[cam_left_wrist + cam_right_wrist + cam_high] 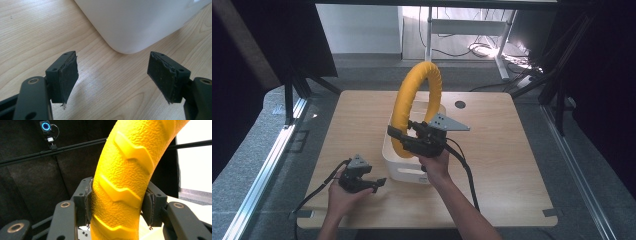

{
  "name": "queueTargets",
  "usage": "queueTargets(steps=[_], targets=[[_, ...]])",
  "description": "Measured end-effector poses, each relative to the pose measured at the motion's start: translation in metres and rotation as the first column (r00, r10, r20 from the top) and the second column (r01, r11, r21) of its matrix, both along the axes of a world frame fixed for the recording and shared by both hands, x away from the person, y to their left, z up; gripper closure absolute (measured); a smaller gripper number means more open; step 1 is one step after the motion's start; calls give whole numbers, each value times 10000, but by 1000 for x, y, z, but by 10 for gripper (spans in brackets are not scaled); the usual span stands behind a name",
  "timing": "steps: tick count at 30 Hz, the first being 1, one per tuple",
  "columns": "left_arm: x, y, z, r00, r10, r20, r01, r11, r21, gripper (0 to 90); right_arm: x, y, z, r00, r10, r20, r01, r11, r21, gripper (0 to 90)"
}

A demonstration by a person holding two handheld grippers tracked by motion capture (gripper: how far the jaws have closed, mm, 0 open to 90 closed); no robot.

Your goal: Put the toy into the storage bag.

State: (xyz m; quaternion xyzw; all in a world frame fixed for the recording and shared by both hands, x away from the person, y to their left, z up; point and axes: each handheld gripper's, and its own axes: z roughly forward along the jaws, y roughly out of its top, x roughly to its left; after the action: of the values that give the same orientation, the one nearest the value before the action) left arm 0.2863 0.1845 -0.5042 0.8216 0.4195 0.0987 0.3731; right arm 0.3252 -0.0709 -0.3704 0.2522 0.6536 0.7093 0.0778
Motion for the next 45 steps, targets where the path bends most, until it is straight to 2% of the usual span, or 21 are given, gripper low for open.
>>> queueTargets(steps=[4,10,16,33,45], targets=[[0,0,0,10000,-20,-15,20,10000,-3,248,0,2,-9,9999,-26,-146,23,9999,-163,491],[0,0,0,10000,-23,-22,23,10000,4,248,0,3,-16,9994,-47,-350,42,9999,-139,490],[0,-1,-1,10000,-58,-28,58,10000,6,248,-3,4,-23,9995,-119,-297,110,9995,-306,490],[0,-1,-1,9999,-73,-75,73,10000,-6,248,-10,2,-32,9992,-336,-208,321,9971,-692,490],[0,-1,-1,9999,-103,-79,103,9999,0,247,-14,-2,-37,9972,-389,-639,326,9947,-976,498]])
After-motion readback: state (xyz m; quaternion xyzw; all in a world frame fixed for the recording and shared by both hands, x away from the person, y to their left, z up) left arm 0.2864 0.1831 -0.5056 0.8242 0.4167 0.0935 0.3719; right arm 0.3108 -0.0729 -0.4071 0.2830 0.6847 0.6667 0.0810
